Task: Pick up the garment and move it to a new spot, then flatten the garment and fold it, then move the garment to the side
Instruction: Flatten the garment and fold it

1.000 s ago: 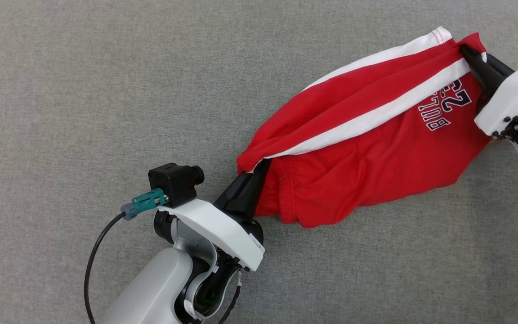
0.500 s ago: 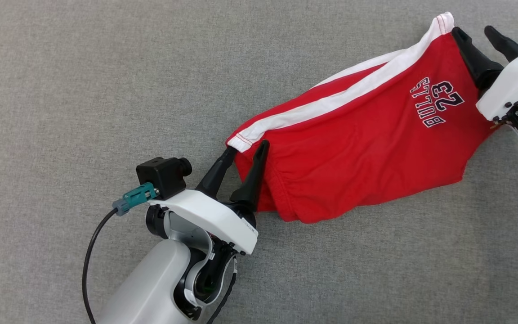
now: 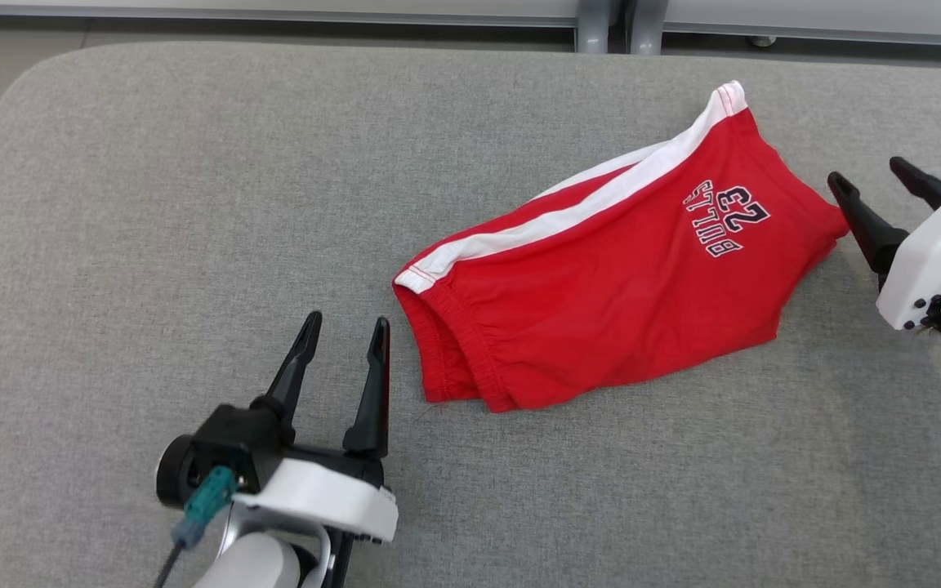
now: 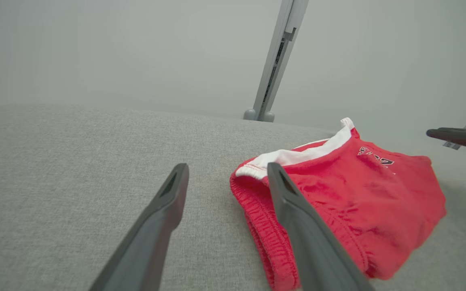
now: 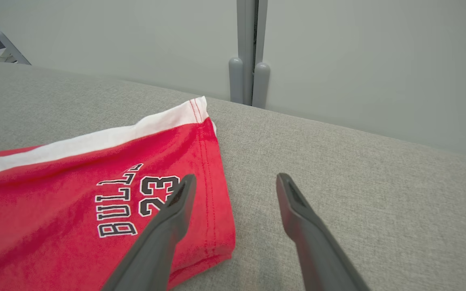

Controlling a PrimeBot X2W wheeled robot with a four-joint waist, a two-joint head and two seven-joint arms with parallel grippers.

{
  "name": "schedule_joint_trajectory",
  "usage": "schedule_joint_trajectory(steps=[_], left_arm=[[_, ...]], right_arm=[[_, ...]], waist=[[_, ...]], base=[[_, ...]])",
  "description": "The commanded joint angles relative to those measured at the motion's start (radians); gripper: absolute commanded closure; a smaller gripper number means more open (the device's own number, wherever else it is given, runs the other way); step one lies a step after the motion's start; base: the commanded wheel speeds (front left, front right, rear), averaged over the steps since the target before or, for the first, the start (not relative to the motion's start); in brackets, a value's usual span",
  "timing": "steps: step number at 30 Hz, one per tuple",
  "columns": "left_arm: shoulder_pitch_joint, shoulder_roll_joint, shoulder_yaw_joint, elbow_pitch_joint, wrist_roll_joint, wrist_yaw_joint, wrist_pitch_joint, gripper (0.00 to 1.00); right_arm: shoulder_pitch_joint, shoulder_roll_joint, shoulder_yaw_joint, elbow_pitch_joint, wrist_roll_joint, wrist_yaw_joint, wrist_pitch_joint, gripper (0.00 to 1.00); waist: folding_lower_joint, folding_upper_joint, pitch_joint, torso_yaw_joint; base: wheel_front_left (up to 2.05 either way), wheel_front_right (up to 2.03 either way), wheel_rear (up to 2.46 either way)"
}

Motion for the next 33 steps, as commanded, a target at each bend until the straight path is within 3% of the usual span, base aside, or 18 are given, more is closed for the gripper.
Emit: schedule_joint_trajectory(steps=[1,3,9,15,20,21,22,33], left_arm=[[0.029,0.005,0.014,-0.014,0.039,0.014,-0.006,0.00],[0.071,-0.025,0.038,-0.061,0.108,0.009,-0.007,0.00],[0.080,-0.099,0.066,-0.085,0.232,-0.064,-0.007,0.00],[0.081,-0.154,0.096,-0.069,0.268,-0.116,-0.007,0.00],[0.103,-0.177,0.130,-0.054,0.281,-0.146,-0.006,0.00],[0.107,-0.179,0.138,-0.051,0.283,-0.152,-0.007,0.00],[0.111,-0.179,0.145,-0.049,0.283,-0.157,-0.007,0.00],[0.185,-0.183,0.231,0.005,0.302,-0.204,-0.006,0.00]], right_arm=[[0.004,-0.004,0.003,0.005,0.002,0.000,0.026,0.00],[-0.019,-0.011,0.005,0.012,-0.009,0.000,0.082,0.00],[-0.085,-0.006,-0.026,0.089,-0.068,0.000,0.187,0.00],[-0.106,0.037,-0.053,0.163,-0.079,0.000,0.257,0.00],[-0.063,0.088,-0.046,0.175,-0.041,0.004,0.292,0.00],[-0.054,0.088,-0.038,0.172,-0.033,0.004,0.303,0.25],[-0.046,0.086,-0.030,0.163,-0.023,0.004,0.309,1.00],[0.064,0.086,-0.046,0.124,0.120,0.000,0.252,1.00]], waist=[[0.0000,0.0000,-0.004,0.004],[0.0000,0.0000,0.019,0.027],[0.0000,0.0000,0.090,0.100],[0.0000,0.0000,0.115,0.149],[0.0000,0.0000,0.088,0.152],[0.0000,0.0000,0.080,0.147],[0.0000,0.0000,0.072,0.141],[0.0000,0.0000,-0.087,-0.013]], base=[[0.00,0.00,0.00],[0.00,0.00,0.00],[0.00,0.00,0.00],[0.00,0.00,0.00],[0.00,0.00,0.00],[0.00,0.00,0.00],[0.00,0.00,0.00],[0.00,0.00,0.00]])
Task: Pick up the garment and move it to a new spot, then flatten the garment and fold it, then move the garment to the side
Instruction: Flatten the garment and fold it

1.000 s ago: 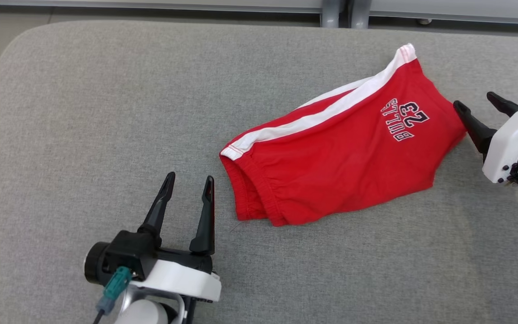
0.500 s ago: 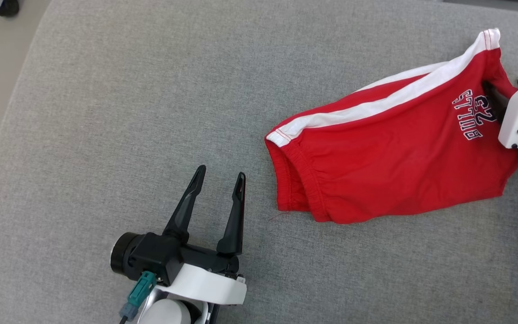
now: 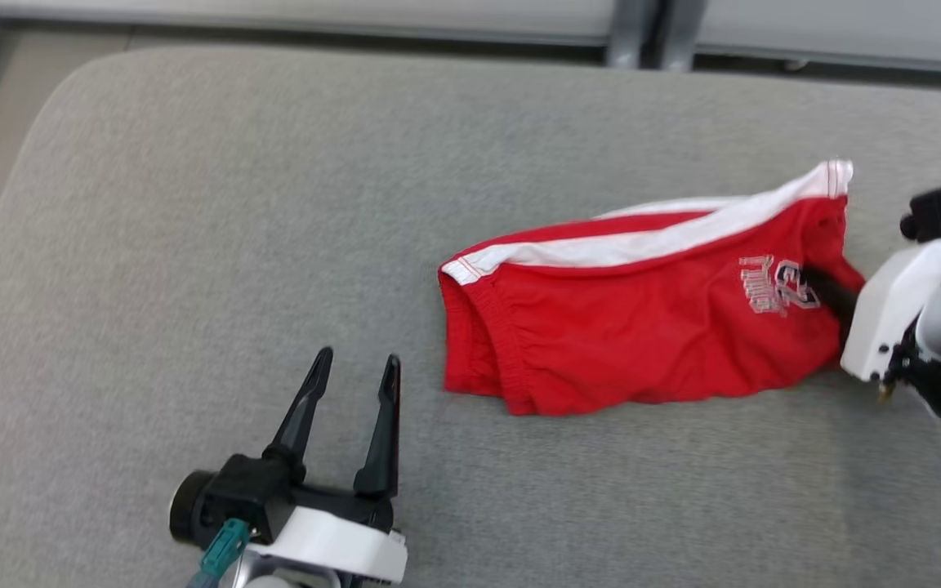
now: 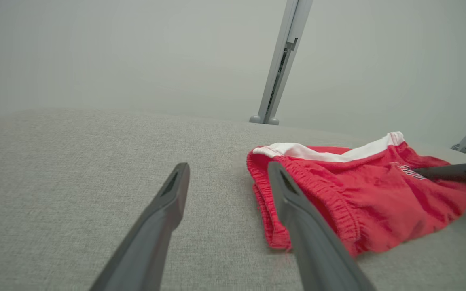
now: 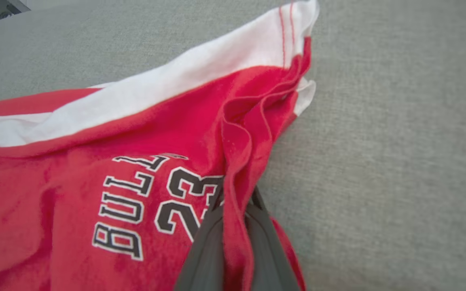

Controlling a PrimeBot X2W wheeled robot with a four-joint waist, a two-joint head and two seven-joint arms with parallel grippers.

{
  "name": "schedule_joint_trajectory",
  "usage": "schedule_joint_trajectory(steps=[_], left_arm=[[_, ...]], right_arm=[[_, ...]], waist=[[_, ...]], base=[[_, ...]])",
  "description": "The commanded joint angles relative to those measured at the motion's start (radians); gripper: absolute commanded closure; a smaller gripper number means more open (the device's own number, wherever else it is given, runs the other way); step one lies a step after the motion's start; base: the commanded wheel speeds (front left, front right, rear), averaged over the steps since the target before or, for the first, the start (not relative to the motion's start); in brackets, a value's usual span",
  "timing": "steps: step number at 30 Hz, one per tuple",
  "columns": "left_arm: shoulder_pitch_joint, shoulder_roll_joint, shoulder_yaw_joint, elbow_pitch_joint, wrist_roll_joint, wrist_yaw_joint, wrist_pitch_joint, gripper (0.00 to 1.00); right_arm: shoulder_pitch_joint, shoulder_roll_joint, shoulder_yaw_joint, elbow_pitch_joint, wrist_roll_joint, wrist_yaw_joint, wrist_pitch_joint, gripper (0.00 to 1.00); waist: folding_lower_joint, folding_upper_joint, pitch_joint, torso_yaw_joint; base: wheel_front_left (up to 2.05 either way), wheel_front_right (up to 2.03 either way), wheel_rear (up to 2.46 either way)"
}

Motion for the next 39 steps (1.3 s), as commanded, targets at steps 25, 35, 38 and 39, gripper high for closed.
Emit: schedule_joint_trajectory(steps=[25,35,38,39], left_arm=[[0.184,0.004,0.053,0.024,-0.019,-0.061,-0.001,0.00],[0.153,0.004,0.016,0.034,-0.032,-0.056,-0.001,0.00],[0.157,0.003,0.013,0.035,-0.033,-0.052,-0.001,0.00],[0.160,0.003,0.013,0.035,-0.034,-0.050,-0.001,0.00]], right_arm=[[0.184,-0.024,-0.084,-0.190,0.100,0.000,-0.096,1.00],[0.164,0.267,0.002,-0.138,-0.041,0.000,-0.050,1.00],[0.161,0.311,-0.004,-0.090,-0.078,0.000,-0.071,1.00],[0.157,0.320,-0.007,-0.077,-0.087,0.000,-0.079,1.00]], waist=[[0.0000,0.0000,-0.210,-0.128],[0.0000,0.0000,-0.196,-0.070],[0.0000,0.0000,-0.197,-0.050],[0.0000,0.0000,-0.197,-0.044]], base=[[0.00,0.00,0.00],[0.00,0.00,0.00],[0.00,0.00,0.00],[0.00,0.00,0.00]])
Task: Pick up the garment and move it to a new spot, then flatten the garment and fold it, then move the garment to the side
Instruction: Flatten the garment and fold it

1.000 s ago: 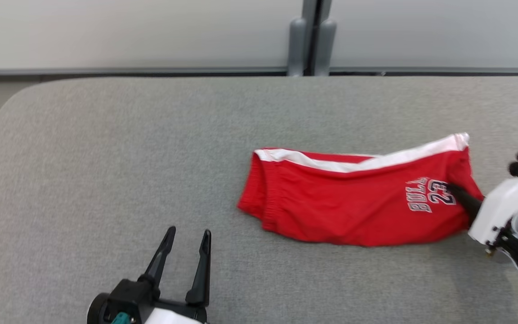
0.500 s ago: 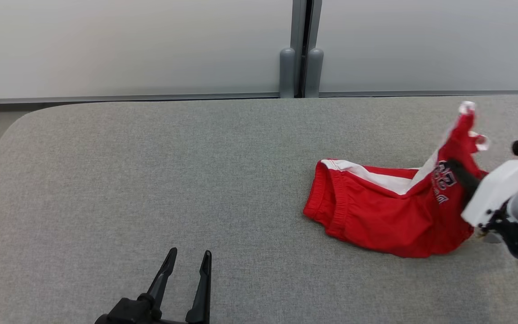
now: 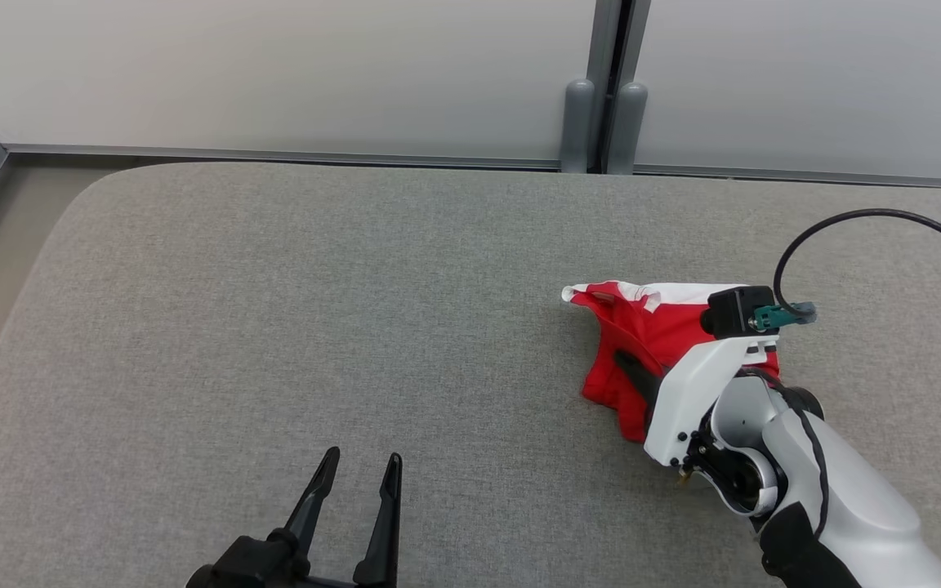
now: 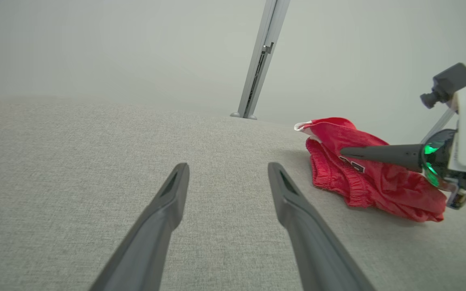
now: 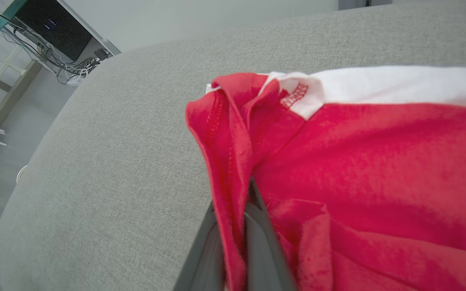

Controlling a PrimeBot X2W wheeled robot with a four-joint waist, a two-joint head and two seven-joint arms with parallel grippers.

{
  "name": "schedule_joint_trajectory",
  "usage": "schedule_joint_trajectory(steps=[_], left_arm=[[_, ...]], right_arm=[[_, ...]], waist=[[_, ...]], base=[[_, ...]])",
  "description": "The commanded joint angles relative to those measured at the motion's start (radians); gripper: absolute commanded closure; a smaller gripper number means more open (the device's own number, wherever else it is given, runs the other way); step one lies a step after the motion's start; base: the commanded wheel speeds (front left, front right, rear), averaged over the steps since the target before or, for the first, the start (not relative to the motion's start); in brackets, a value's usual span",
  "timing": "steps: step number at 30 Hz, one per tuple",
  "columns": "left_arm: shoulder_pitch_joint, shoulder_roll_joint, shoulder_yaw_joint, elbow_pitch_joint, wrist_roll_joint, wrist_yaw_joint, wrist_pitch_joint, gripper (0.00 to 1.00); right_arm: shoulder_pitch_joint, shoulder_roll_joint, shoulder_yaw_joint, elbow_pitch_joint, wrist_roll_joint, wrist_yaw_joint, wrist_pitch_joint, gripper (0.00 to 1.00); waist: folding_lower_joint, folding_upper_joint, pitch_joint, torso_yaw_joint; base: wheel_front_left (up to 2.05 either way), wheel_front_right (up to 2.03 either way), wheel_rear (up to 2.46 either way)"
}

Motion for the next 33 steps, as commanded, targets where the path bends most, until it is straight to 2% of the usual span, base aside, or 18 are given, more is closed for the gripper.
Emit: schedule_joint_trajectory(steps=[1,3,4,5,9,14,17,21,23,24,25,26,30,33], left_arm=[[-0.002,0.003,0.002,0.000,-0.005,0.006,-0.001,0.00],[0.003,0.003,0.002,0.000,-0.006,0.007,-0.001,0.00],[0.005,0.003,0.002,-0.001,-0.006,0.008,-0.001,0.00],[0.007,0.003,0.004,-0.002,-0.007,0.009,-0.001,0.00],[0.019,0.004,0.021,0.001,-0.006,0.012,-0.001,0.00],[0.054,0.004,0.066,-0.003,-0.013,0.015,-0.001,0.00],[0.080,0.004,0.098,-0.017,-0.014,0.014,-0.001,0.00],[0.102,0.004,0.140,-0.033,-0.013,0.008,-0.001,0.00],[0.112,0.004,0.161,-0.036,-0.010,0.005,-0.001,0.00],[0.121,0.004,0.186,-0.045,-0.014,0.007,-0.001,0.00],[0.128,0.004,0.199,-0.048,-0.015,0.008,-0.001,0.00],[0.128,0.004,0.199,-0.048,-0.015,0.008,-0.001,0.00],[0.152,0.003,0.245,-0.049,-0.002,-0.001,-0.001,0.00],[0.161,0.003,0.263,-0.044,0.003,-0.008,-0.001,0.00]], right_arm=[[-0.010,0.006,-0.007,0.014,-0.013,0.000,-0.016,1.00],[-0.013,0.018,-0.021,0.031,-0.023,0.000,-0.040,1.00],[-0.018,0.020,-0.025,0.033,-0.036,0.000,-0.062,0.80],[-0.017,0.024,-0.023,0.031,-0.043,0.000,-0.079,0.00],[0.023,0.016,-0.005,-0.009,-0.077,0.000,-0.139,0.00],[0.133,-0.071,-0.001,-0.138,-0.161,0.000,-0.304,0.00],[0.223,-0.136,-0.051,-0.190,-0.237,0.000,-0.412,0.00],[0.347,-0.203,-0.181,-0.199,-0.350,0.000,-0.509,0.00],[0.411,-0.206,-0.272,-0.197,-0.394,0.000,-0.527,0.00],[0.468,-0.195,-0.365,-0.205,-0.426,0.000,-0.535,0.00],[0.490,-0.192,-0.412,-0.228,-0.455,0.000,-0.536,0.00],[0.490,-0.192,-0.412,-0.228,-0.455,0.000,-0.536,0.00],[0.601,-0.133,-0.584,-0.305,-0.535,0.000,-0.536,0.00],[0.657,-0.099,-0.652,-0.320,-0.575,0.000,-0.536,0.00]], waist=[[0.0000,0.0000,-0.001,0.012],[0.0000,0.0000,-0.003,0.016],[0.0000,0.0000,-0.003,0.016],[0.0000,0.0000,-0.004,0.014],[0.0000,0.0000,-0.022,-0.008],[0.0000,0.0000,-0.077,-0.063],[0.0000,0.0000,-0.110,-0.098],[0.0000,0.0000,-0.134,-0.126],[0.0000,0.0000,-0.147,-0.135],[0.0000,0.0000,-0.158,-0.143],[0.0000,0.0000,-0.163,-0.147],[0.0000,0.0000,-0.163,-0.147],[0.0000,0.0000,-0.176,-0.157],[0.0000,0.0000,-0.182,-0.159]], base=[[0.00,0.00,0.00],[0.00,0.00,0.00],[0.00,0.00,0.00],[0.00,0.00,0.00],[0.00,0.00,0.00],[0.00,0.00,0.00],[0.00,0.00,0.00],[0.00,0.00,0.00],[0.00,0.00,0.00],[0.00,0.00,0.00],[0.00,0.00,0.00],[0.00,0.00,0.00],[0.00,0.00,0.00],[0.00,0.00,0.00]])
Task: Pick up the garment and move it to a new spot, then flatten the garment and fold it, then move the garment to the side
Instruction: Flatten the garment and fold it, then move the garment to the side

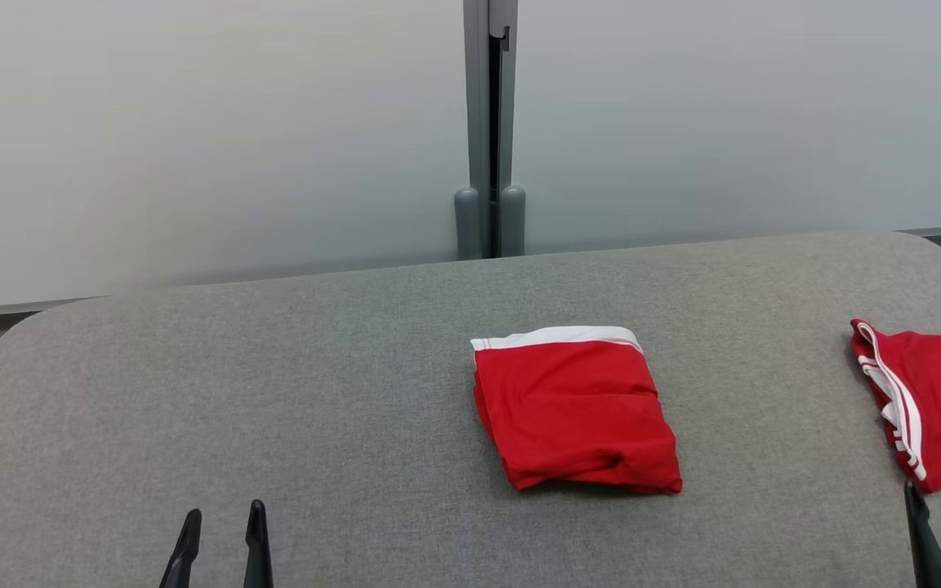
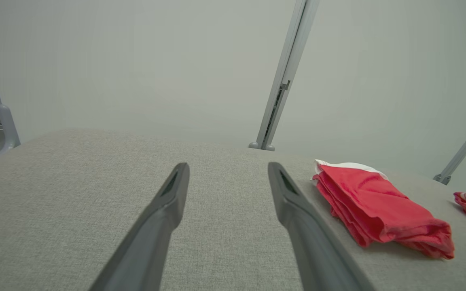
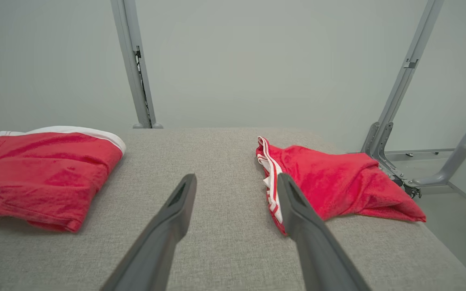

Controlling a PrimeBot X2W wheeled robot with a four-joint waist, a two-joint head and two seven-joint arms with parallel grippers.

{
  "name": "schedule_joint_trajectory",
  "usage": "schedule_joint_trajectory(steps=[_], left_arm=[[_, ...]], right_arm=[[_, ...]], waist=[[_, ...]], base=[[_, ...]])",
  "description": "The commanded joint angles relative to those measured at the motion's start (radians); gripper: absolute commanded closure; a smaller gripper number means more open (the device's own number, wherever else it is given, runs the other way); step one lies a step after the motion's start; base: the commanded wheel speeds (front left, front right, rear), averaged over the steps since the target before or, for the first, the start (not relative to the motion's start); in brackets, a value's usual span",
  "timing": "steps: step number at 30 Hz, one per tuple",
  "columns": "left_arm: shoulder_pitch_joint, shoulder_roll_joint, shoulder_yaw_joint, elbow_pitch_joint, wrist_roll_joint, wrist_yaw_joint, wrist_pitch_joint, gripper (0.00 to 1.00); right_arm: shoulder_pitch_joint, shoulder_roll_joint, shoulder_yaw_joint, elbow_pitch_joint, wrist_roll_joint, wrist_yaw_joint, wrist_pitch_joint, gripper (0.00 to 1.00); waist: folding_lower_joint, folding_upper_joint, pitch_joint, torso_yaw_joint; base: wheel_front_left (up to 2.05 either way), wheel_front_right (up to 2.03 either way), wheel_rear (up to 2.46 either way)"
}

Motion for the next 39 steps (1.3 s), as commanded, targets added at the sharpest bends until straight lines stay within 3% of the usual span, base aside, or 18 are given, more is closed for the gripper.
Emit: schedule_joint_trajectory(steps=[1,8,13,19,25,33,39], left_arm=[[0.005,0.003,0.007,0.001,0.006,-0.003,-0.001,0.00],[0.007,0.003,0.013,-0.006,0.004,-0.004,-0.001,0.00],[-0.014,0.003,-0.009,-0.012,0.014,-0.010,-0.001,0.00],[-0.032,0.003,-0.046,-0.008,0.025,-0.013,-0.001,0.00],[-0.068,0.003,-0.085,-0.001,0.005,-0.008,-0.001,0.00],[-0.119,0.003,-0.121,0.001,0.019,-0.004,-0.001,0.00],[-0.129,0.003,-0.129,0.001,0.019,0.006,-0.001,0.00]], right_arm=[[0.007,0.001,-0.014,-0.006,-0.012,0.000,-0.005,0.00],[0.006,0.048,-0.042,-0.015,-0.027,0.000,-0.005,0.00],[-0.074,0.030,0.041,-0.006,0.044,0.000,-0.005,0.00],[-0.263,-0.066,0.266,0.023,0.273,0.000,0.218,0.00],[-0.421,-0.118,0.381,0.112,0.449,0.001,0.433,0.00],[-0.536,-0.103,0.431,0.289,0.563,0.001,0.482,0.00],[-0.554,-0.087,0.468,0.361,0.625,0.001,0.507,0.00]], waist=[[0.0001,0.0000,-0.002,-0.001],[0.0001,0.0000,0.000,-0.001],[0.0001,0.0000,0.018,0.022],[0.0001,0.0000,0.062,0.063],[0.0001,0.0000,0.125,0.129],[0.0001,0.0000,0.200,0.216],[0.0001,0.0000,0.218,0.238]], base=[[0.00,0.00,0.00],[0.00,0.00,0.00],[0.00,0.00,0.00],[0.00,0.00,0.00],[0.00,0.00,0.00],[0.00,0.00,0.00],[0.00,0.00,0.00]])
